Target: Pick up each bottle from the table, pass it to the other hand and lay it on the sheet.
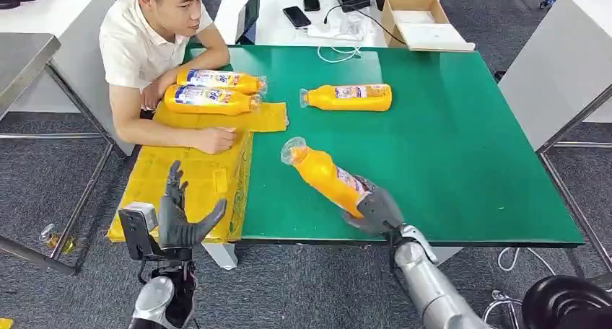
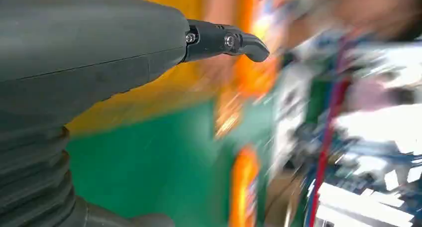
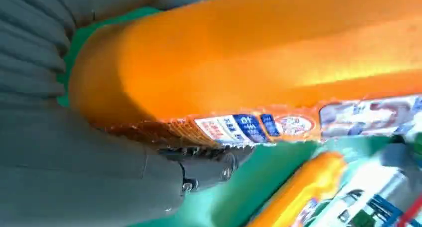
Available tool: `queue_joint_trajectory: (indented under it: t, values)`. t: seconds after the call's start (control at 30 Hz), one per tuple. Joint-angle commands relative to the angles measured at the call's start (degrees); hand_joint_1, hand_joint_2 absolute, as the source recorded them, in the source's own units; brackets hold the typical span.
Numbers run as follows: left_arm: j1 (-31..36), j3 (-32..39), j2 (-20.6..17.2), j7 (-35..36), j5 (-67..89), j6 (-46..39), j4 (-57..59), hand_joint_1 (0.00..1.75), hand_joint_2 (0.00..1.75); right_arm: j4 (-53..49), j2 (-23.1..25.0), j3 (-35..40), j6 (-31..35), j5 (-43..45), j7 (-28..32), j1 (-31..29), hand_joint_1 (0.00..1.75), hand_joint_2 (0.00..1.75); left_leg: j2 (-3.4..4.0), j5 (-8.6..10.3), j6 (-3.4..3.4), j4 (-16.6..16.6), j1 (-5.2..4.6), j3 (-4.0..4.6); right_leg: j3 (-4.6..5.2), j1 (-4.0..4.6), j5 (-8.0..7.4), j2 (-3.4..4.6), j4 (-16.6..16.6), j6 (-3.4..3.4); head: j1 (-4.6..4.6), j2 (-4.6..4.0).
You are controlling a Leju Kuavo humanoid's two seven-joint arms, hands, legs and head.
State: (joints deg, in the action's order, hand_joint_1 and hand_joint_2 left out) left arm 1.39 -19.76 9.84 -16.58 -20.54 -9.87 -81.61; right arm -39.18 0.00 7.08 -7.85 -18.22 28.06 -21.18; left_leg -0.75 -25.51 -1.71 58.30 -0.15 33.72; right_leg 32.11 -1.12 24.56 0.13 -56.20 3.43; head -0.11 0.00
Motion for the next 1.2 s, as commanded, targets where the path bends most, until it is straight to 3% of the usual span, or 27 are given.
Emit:
queue_joint_trajectory:
  t: [0.03, 0.1, 0.3, 0.6, 0.9, 1.0, 1.2]
  values:
    - [-0.42, -4.04, -3.43, 1.94, -6.42, 4.51, 5.28, 0.0, 1.75, -11.2, 2.05, 6.73, -1.77, 4.46, -1.22, 2.85, 1.75, 1.75, 0.24, -0.06, 0.09, -0.02, 0.05, 0.03, 0.11, 0.05, 0.0, 0.18, 0.01, -0.14, 0.02, 0.0]
    - [-0.33, -4.05, -3.48, 2.02, -6.55, 4.4, 5.06, 0.0, 1.75, -10.95, 1.84, 6.87, -1.71, 4.73, -1.05, 2.77, 1.75, 1.75, 0.24, -0.02, 0.07, -0.05, 0.03, 0.07, 0.16, 0.0, 0.02, 0.08, 0.01, -0.11, 0.02, 0.0]
    - [0.71, -13.11, -6.06, -2.56, 2.07, 13.66, 2.14, 0.0, 1.75, -5.53, 5.04, 14.18, -3.29, 5.16, 0.04, -2.44, 1.75, 1.75, 0.28, -0.03, 0.1, 0.01, 0.0, 0.22, 0.27, -0.02, -0.02, 0.21, -0.03, -0.14, 0.04, 0.0]
    - [2.72, -12.67, -3.89, -3.43, 4.22, 15.12, 1.82, 0.0, 1.75, 6.87, 9.85, 22.87, -0.15, 0.36, -1.32, -9.22, 1.75, 1.75, 0.23, 0.01, 0.09, -0.01, 0.05, 0.22, 0.31, 0.03, -0.03, 0.13, -0.01, -0.12, 0.02, 0.0]
    - [2.89, -10.76, -1.89, -2.1, 1.39, 14.12, 3.04, 0.0, 1.75, 7.99, 11.97, 27.54, 0.01, -2.7, -0.65, -9.07, 1.75, 1.75, 0.15, 0.0, 0.17, -0.01, 0.12, 0.15, 0.19, 0.09, 0.03, 0.03, 0.0, -0.18, 0.05, 0.0]
    - [2.69, -7.83, 0.05, -2.48, -1.46, 11.03, 2.69, 0.0, 1.75, 6.53, 12.73, 29.77, 0.59, -3.62, 0.78, -7.23, 1.75, 1.75, 0.21, 0.01, 0.17, 0.01, 0.11, 0.22, 0.27, 0.08, 0.0, 0.11, -0.02, -0.18, 0.04, 0.0]
    - [2.75, -6.84, 0.36, -0.91, -3.52, 7.65, 2.07, 0.0, 1.75, 3.58, 12.33, 32.19, 1.99, -3.92, 1.48, -4.78, 1.75, 1.75, 0.02, 0.02, 0.16, -0.02, 0.11, 0.24, 0.26, 0.07, 0.04, -0.07, 0.01, -0.16, 0.07, 0.0]
